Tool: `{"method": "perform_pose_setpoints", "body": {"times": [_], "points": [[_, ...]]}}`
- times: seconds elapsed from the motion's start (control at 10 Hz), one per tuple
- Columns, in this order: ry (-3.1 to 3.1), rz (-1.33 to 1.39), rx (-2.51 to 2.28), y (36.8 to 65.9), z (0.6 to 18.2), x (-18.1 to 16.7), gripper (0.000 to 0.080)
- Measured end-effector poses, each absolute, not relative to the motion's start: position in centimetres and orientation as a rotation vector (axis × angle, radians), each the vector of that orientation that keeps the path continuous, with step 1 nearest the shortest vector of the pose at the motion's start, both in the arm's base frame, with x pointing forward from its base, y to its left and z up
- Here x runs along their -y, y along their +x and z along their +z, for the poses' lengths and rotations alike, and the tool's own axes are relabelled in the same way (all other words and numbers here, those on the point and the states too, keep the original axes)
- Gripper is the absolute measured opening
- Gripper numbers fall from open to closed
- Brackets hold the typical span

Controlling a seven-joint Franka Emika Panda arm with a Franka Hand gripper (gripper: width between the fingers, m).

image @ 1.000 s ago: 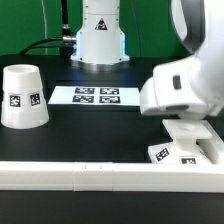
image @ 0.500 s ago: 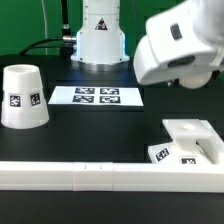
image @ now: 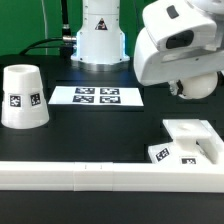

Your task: Assemble lamp

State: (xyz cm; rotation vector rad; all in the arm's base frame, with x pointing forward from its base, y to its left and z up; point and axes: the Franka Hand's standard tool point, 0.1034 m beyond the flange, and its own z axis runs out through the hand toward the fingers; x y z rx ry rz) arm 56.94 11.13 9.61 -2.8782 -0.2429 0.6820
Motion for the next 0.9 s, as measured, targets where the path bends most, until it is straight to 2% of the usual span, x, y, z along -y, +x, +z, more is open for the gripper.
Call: {"method": "perform_pose_setpoints", "body": {"times": [0.1,0.3,0.4,0.9], "points": [[-2.905,0.56,0.243,58.5,10.4,-10.7,0.0576],[-2.932,0.43,0.252,59.5,13.1,-10.2,0.0576],[-2.949,0.335,0.241,60.5,13.7,-10.1,0.0576],[-3.008,-0.205,0.194,61.7,13.2,-9.0,0.0576]]}}
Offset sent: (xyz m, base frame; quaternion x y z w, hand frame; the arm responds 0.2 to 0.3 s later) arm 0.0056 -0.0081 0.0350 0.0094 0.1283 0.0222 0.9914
